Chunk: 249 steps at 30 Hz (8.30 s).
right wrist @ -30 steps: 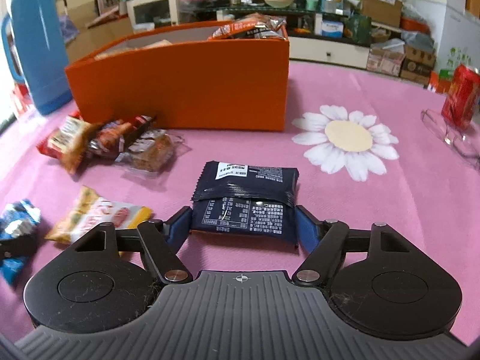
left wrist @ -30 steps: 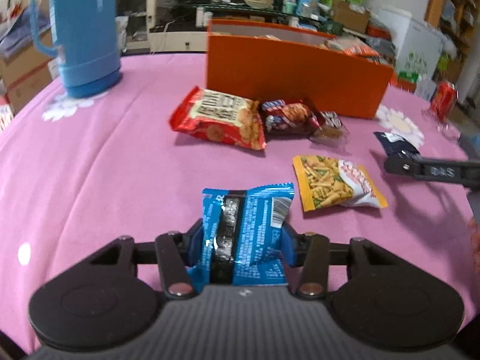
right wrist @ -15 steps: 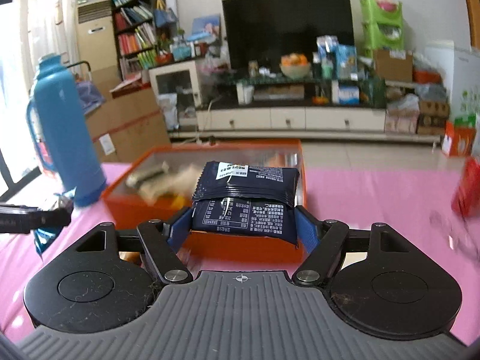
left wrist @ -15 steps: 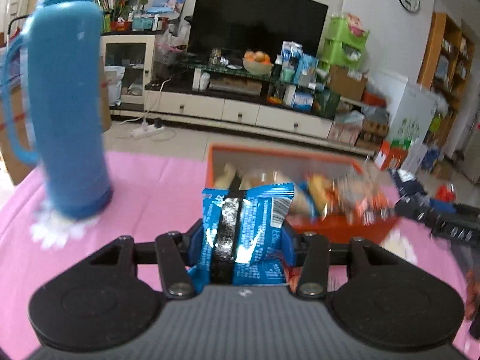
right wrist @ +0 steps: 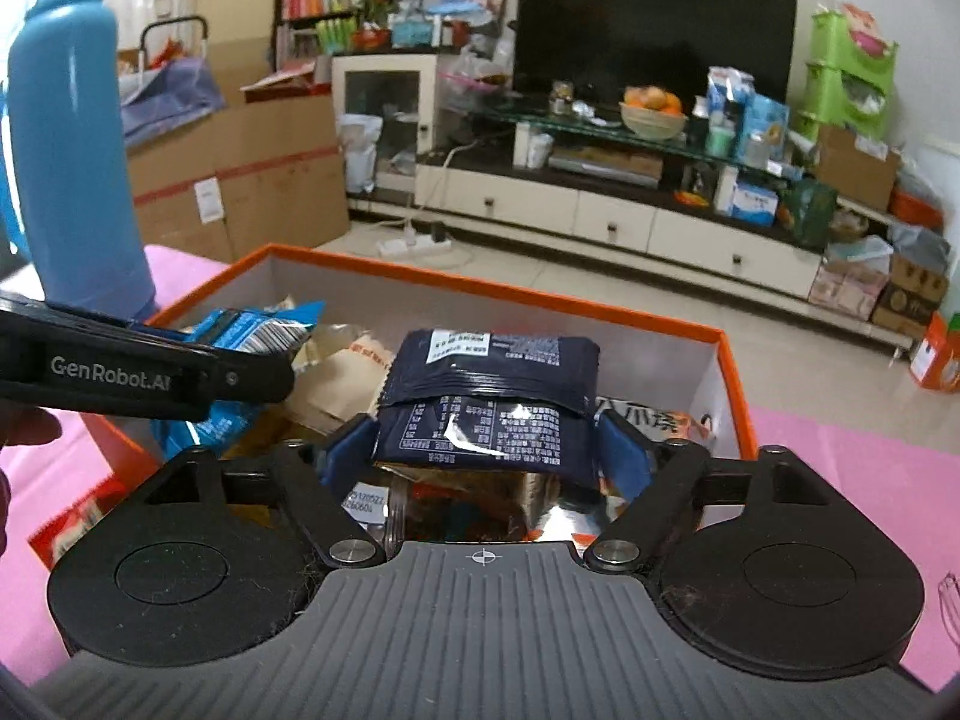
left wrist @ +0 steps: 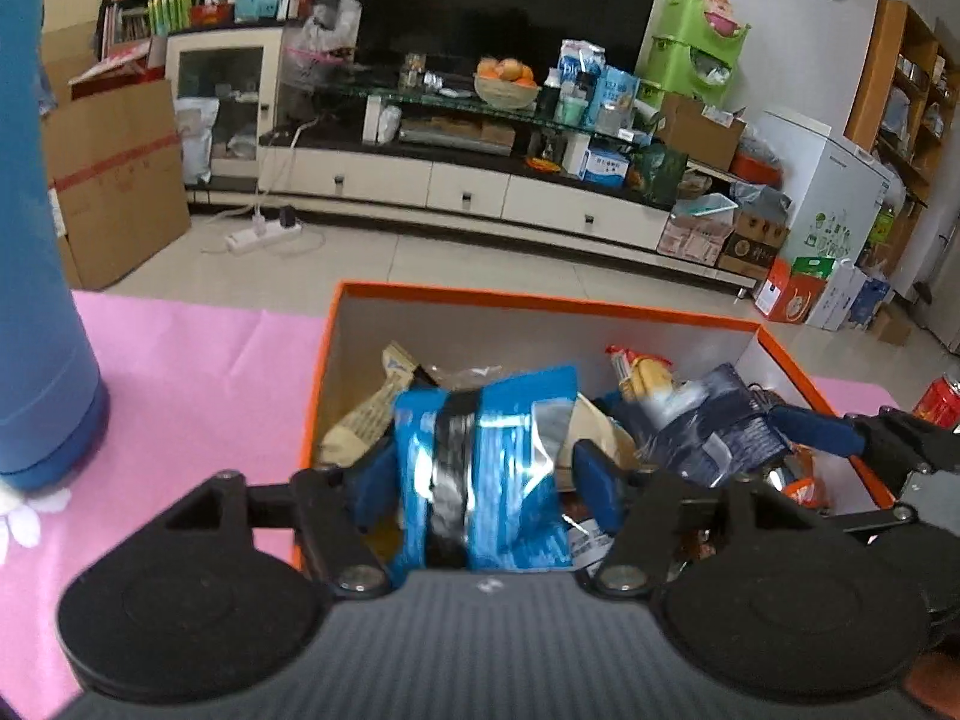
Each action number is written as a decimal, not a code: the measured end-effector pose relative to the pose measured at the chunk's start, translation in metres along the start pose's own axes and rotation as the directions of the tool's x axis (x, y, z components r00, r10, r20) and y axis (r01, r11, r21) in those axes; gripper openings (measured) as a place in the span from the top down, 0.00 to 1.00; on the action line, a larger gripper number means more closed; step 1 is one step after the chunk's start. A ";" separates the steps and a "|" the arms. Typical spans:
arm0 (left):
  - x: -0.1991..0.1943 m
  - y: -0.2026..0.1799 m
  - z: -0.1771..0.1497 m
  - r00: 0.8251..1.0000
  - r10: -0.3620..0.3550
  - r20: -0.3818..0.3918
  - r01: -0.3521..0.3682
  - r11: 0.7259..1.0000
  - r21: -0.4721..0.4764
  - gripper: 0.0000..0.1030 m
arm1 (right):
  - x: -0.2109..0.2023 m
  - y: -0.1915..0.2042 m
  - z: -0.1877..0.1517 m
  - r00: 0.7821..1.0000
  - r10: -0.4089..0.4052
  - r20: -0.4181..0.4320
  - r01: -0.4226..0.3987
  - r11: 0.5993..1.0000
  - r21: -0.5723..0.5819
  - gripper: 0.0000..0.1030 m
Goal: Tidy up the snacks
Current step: 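Grasp and carry the blue biscuit and navy packet over the orange box, then release both, then grasp the red broad-bean snack bag with the left tool, then grasp the yellow-white Kakaoe snack bag with the right tool while the left tool holds the red bag, then carry both bags over the orange box and open both tools to drop them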
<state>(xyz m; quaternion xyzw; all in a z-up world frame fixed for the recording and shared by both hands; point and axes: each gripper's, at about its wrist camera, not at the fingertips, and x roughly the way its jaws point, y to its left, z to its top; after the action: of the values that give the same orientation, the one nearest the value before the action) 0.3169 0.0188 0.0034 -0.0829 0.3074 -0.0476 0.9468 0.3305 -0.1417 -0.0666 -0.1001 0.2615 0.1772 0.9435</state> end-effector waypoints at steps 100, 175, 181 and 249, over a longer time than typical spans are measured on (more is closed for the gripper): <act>-0.095 0.009 -0.129 0.967 0.244 -0.073 -0.224 0.951 0.212 0.00 | -0.177 -0.072 -0.197 0.992 -0.028 -0.124 0.085 0.871 0.483 0.09; -0.099 0.035 -0.143 0.986 0.048 -0.161 -0.030 0.993 0.112 0.01 | -0.177 -0.028 -0.183 0.993 0.086 -0.075 -0.055 0.936 0.347 0.09; -0.101 0.036 -0.144 0.993 -0.005 -0.119 0.013 0.998 0.067 0.01 | -0.170 0.012 -0.160 0.991 0.109 -0.083 -0.082 0.956 0.280 0.09; -0.161 0.018 -0.107 0.999 -0.046 -0.011 0.046 0.999 0.002 0.49 | -0.202 0.017 -0.139 0.995 0.096 0.010 -0.096 0.973 0.210 0.57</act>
<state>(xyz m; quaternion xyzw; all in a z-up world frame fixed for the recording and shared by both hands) 0.1245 0.0456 0.0068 -0.0887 0.3104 -0.0700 0.9439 0.0984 -0.2218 -0.0781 0.0129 0.2834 0.1940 0.9391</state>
